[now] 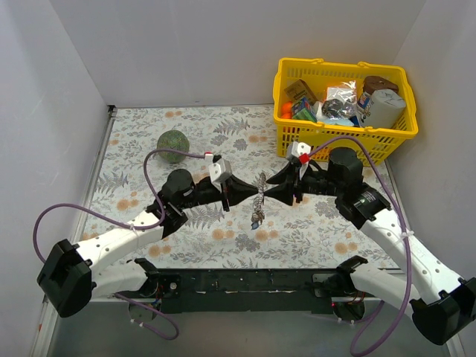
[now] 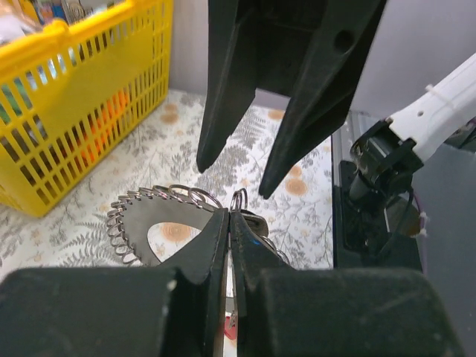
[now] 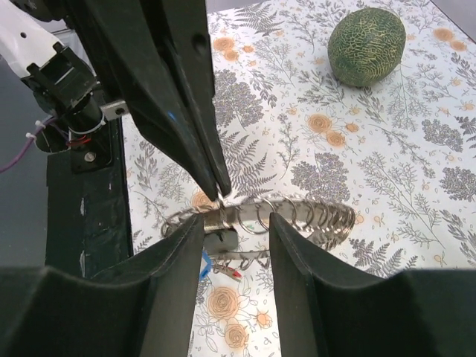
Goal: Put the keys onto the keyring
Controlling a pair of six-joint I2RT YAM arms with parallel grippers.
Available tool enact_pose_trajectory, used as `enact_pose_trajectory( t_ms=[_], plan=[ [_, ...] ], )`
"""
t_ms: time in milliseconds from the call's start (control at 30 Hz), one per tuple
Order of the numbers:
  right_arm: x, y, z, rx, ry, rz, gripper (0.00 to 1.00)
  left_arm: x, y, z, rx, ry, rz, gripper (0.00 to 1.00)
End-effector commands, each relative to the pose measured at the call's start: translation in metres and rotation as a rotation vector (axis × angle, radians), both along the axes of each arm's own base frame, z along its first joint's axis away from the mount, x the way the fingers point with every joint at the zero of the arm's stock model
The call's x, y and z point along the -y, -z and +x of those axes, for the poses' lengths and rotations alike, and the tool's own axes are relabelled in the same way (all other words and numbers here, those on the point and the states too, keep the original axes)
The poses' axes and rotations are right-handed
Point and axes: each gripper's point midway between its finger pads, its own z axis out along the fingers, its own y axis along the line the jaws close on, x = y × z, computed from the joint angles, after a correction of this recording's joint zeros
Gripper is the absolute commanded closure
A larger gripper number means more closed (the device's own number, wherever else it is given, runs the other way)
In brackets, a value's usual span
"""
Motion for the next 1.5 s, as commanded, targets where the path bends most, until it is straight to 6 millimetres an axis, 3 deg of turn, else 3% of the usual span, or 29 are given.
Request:
enact_pose_trajectory(
  t_ms=[0,333,767,867,1067,1267,1467],
  plan=[
    [0.0,-0.02,-0.003,0.058,-0.015,0.074,0.52,-0.016,-0.072,-0.01,0.148,-0.031,-0.28,1.0],
    [0.004,-0.039,-0.021,0.145,-0.075,0.158,0.5,-0.02,-0.084,-0.025,0.17,0.03,-0.376,1.0],
    [0.004,-0.065,-0.039,0.198,-0.144,0.243,0.51,-0.015,-0.087,-0.023,0.172,0.048,-0.368,1.0],
    [0.001,-0.063,-0.039,0.182,-0.162,0.241,0.55,-0.014,-0.087,-0.024,0.17,0.052,-0.367,1.0],
    [-0.001,-0.056,-0.039,0.159,-0.192,0.217,0.75,-0.013,-0.088,-0.022,0.167,0.052,-0.361,1.0],
    [0.0,-0.05,-0.035,0.156,-0.168,0.191,0.77,-0.011,-0.09,-0.022,0.172,0.061,-0.361,1.0],
    [0.0,-0.044,-0.032,0.151,-0.157,0.181,0.88,-0.01,-0.092,-0.023,0.174,0.069,-0.362,1.0]
  ],
)
